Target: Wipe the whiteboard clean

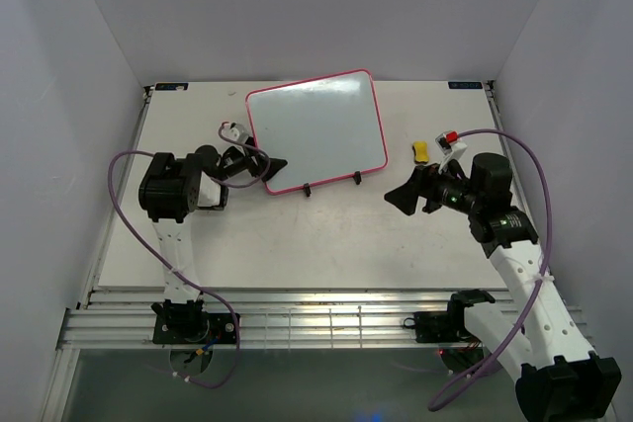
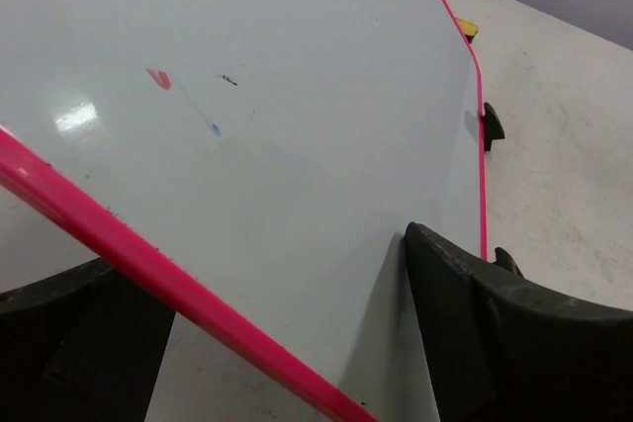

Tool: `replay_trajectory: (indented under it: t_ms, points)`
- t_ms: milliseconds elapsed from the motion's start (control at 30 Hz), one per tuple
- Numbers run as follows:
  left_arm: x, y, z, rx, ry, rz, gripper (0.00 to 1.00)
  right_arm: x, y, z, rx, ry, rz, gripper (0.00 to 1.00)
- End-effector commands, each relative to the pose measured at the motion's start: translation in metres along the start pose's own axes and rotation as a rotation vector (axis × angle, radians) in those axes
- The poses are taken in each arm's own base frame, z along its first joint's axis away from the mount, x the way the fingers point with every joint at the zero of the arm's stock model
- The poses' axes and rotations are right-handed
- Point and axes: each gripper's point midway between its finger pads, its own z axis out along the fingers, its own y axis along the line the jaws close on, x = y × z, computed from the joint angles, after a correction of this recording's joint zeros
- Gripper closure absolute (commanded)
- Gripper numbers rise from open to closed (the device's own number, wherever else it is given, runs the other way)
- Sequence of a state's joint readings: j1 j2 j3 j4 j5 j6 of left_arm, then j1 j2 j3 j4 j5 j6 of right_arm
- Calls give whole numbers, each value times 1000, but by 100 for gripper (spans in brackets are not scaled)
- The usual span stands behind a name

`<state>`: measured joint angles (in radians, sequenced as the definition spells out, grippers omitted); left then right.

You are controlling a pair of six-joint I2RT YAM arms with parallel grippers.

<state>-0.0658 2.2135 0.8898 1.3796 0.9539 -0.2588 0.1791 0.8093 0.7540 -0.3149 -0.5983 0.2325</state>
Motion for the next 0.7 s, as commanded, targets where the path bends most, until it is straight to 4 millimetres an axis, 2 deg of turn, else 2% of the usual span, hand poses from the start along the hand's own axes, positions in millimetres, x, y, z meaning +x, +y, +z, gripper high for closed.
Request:
replay_trajectory:
  t_ms: [0, 167, 200, 267, 300, 367, 400, 433, 467, 500, 533, 567, 600, 633, 667]
  points:
    - [-92, -8, -3, -19, -251, 326, 2, 7, -20, 9, 68, 17, 2, 10]
    - [-123, -18, -13, -50, -307, 245, 2, 23, -52, 26, 170, 96, 81, 10]
    - [-141, -18, -17, -80, -346, 237, 2, 20, -56, 29, 189, 91, 89, 10]
    - [-151, -22, -24, -97, -371, 160, 2, 23, -66, 35, 220, 103, 112, 10]
    - [-165, -30, -28, -92, -394, 168, 2, 18, -69, 38, 228, 88, 120, 10]
    - [-179, -30, -39, -147, -442, 103, 2, 17, -76, 45, 242, 92, 142, 10]
    - [-196, -36, -45, -157, -477, 109, 2, 14, -77, 50, 236, 84, 143, 10]
    - [-206, -33, -52, -196, -512, 93, 2, 12, -83, 55, 246, 96, 154, 10]
    - [-208, -33, -60, -224, -534, 22, 2, 10, -89, 57, 274, 97, 155, 10]
    - [-216, -22, -77, -288, -569, -20, 2, 7, -96, 59, 303, 95, 154, 10]
    - [-235, -17, -94, -374, -633, -81, 2, 12, -108, 61, 350, 123, 163, 10]
    - [-240, -14, -104, -424, -655, -146, 2, -2, -119, 61, 416, 99, 147, 10]
    - [-238, -8, -116, -484, -663, -242, 2, -4, -125, 62, 440, 102, 142, 10]
    - [-230, -3, -122, -590, -587, -346, 2, 2, -134, 67, 462, 140, 154, 10]
    - [-229, 8, -133, -704, -576, -370, 2, -9, -136, 71, 462, 134, 145, 10]
